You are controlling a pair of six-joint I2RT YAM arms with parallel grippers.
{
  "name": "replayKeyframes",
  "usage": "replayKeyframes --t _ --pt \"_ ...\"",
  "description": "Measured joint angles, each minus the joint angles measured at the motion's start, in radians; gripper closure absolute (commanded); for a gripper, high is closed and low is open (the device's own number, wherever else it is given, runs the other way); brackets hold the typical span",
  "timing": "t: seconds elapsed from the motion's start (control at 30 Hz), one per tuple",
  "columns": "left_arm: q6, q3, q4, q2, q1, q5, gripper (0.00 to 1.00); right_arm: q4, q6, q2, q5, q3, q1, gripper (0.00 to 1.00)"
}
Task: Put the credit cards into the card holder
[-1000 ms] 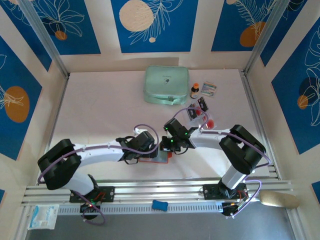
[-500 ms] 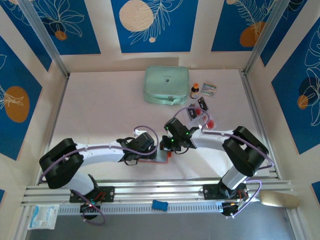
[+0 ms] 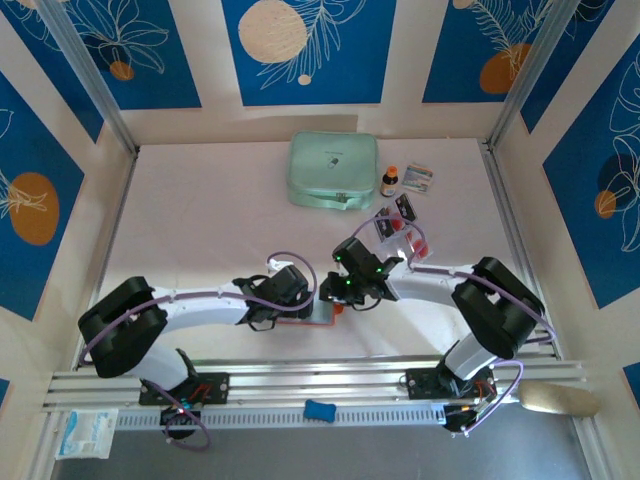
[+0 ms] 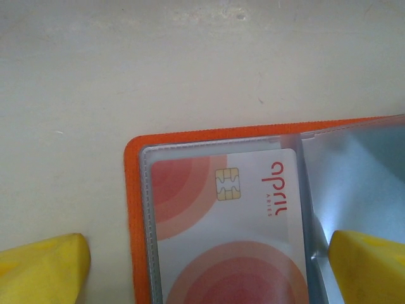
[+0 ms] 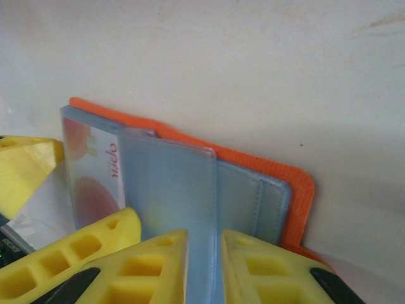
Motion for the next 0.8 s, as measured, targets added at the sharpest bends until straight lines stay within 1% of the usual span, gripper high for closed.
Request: replayKeyframes --t 0.27,0.53,0.8 --pt "0.000 -0.004 0.006 -0.001 0.000 -0.004 0.03 0.037 0.005 0.048 -0.019 0.010 0.000 0.73" --pt "0.000 -0.008 0.007 -0.007 0.000 -0.004 0.03 0.057 -0.001 0.052 -0.066 0.011 -0.002 0.80" --pt "0.000 -0.016 0.003 -0.034 0.000 -0.004 0.02 0.041 -0.002 0.049 -0.089 0.029 -0.002 0.80"
